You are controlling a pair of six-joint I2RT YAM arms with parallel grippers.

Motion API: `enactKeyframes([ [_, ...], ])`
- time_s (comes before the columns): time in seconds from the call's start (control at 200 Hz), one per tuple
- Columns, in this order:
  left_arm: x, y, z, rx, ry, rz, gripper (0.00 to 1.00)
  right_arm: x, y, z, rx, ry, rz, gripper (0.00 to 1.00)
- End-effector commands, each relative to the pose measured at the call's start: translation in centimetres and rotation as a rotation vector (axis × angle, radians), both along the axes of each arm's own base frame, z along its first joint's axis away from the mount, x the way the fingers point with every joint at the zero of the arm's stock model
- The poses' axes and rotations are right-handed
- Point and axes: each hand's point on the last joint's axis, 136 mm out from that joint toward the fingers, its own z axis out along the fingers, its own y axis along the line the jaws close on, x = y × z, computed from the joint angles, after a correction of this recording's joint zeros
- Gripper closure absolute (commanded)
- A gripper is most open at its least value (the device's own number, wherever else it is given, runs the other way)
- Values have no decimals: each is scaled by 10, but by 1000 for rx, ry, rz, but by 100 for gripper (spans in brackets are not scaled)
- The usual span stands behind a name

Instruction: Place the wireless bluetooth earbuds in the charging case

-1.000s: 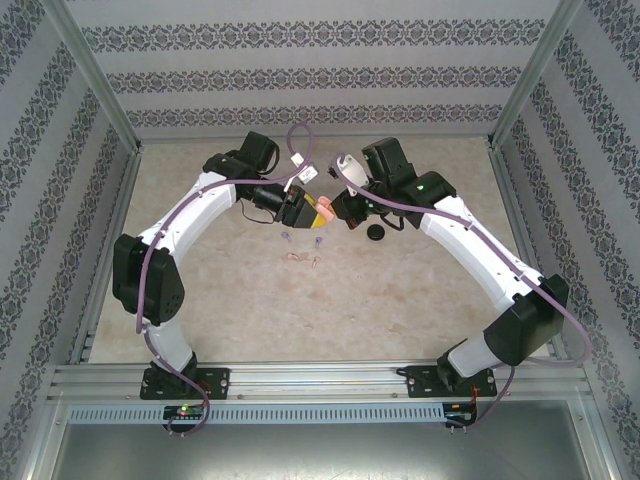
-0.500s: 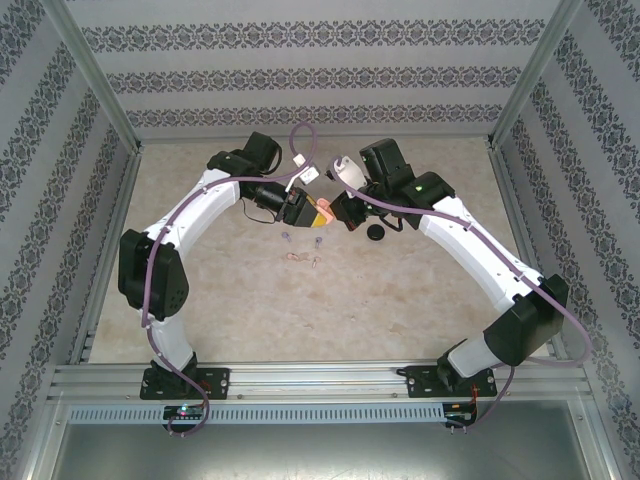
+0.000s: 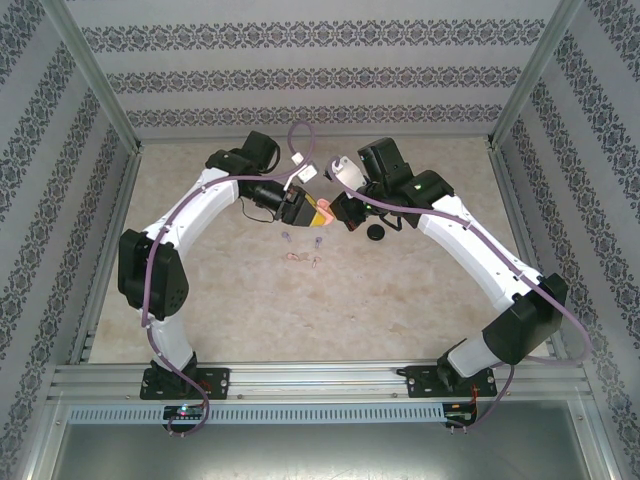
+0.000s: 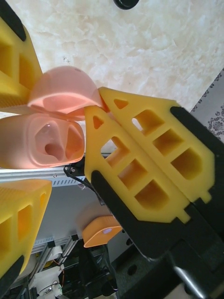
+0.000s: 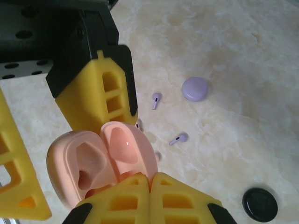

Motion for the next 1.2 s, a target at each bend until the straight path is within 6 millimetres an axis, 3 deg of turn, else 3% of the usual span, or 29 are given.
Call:
enactKeyframes([
  [0.0,2,4,13,-41,-16,-9,61,-1,1,3,-16,-19,13,100],
  [0.784,-2,3,9,-62,25,-38,63,1,13,6,-1,-16,34,100],
  [1.089,0,2,7,-72,32,-43,72,2,17,3,-5,-9,40,100],
  [1.194,0,2,7,-76,35,-46,79,3,17,2,-8,-10,36,100],
])
